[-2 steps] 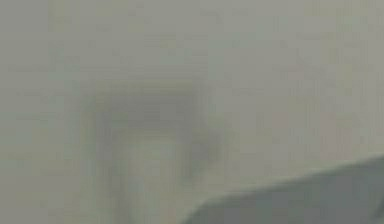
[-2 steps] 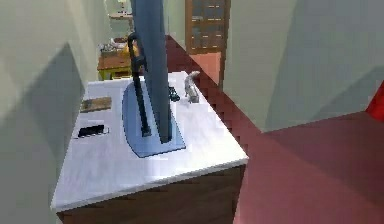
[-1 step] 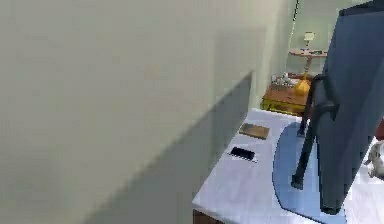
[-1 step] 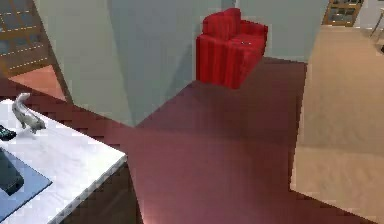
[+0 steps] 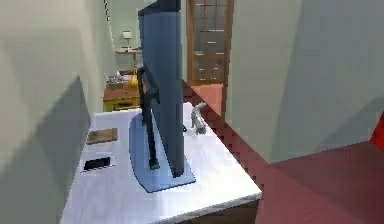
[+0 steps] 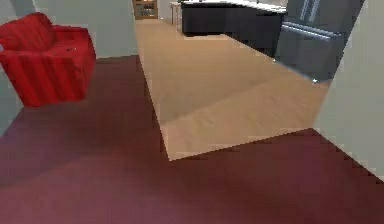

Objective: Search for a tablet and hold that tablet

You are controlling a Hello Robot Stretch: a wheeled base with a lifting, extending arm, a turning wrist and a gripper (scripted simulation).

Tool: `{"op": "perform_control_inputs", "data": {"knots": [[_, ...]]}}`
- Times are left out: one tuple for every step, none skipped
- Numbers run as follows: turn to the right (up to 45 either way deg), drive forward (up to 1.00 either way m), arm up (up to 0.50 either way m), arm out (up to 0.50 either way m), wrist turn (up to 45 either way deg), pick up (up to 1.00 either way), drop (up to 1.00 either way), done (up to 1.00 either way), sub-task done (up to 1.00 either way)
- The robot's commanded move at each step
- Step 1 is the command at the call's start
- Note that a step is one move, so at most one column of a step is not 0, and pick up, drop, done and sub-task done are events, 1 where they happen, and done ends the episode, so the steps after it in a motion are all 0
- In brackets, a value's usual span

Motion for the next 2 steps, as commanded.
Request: {"op": "perform_control_inputs", "data": {"knots": [[45.0,0.00,0.00,0.00,0.0,0.00,0.00,0.00,0.00],[36.0,0.00,0.00,0.00,0.0,0.00,0.00,0.00,0.00]]}}
